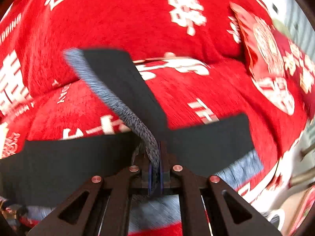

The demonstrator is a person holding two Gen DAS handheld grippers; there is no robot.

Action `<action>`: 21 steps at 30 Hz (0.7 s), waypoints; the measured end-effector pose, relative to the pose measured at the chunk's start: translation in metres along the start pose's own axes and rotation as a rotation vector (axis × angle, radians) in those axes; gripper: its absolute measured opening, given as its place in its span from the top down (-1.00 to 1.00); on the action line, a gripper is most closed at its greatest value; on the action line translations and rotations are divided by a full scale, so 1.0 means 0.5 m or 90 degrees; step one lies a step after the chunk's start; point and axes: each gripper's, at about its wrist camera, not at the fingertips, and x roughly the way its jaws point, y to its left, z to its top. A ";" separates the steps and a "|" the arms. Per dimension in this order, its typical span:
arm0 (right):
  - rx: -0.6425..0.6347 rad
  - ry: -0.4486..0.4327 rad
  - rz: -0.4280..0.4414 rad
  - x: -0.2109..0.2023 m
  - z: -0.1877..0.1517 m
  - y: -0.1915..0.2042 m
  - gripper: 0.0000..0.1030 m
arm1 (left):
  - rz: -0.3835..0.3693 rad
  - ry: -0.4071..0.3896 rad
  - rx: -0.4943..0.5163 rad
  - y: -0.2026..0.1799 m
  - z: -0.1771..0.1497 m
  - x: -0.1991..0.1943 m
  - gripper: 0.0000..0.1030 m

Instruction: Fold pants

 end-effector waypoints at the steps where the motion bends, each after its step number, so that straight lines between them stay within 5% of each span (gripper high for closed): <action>1: 0.010 0.007 0.020 0.014 -0.007 -0.017 0.88 | 0.001 0.001 0.000 -0.002 0.000 0.000 -0.98; 6: 0.067 -0.006 0.114 0.034 -0.038 -0.078 0.74 | 0.002 0.005 -0.006 -0.006 0.004 0.001 -0.98; 8: 0.082 -0.028 0.119 0.030 -0.035 -0.096 0.39 | 0.000 0.008 -0.012 -0.002 0.002 0.001 -0.98; 10: 0.116 -0.055 0.119 0.022 -0.030 -0.119 -0.57 | 0.005 0.007 -0.014 -0.002 -0.001 0.000 -0.98; 11: 0.133 -0.082 0.126 0.014 -0.029 -0.127 -0.68 | 0.008 0.007 -0.015 -0.002 -0.002 0.001 -0.98; 16: 0.182 -0.104 0.185 0.032 0.002 -0.171 -0.70 | 0.018 0.006 -0.015 -0.009 -0.002 0.003 -0.99; 21: 0.263 -0.123 0.188 0.063 0.023 -0.228 -0.70 | 0.013 0.007 -0.013 -0.006 -0.002 0.002 -0.99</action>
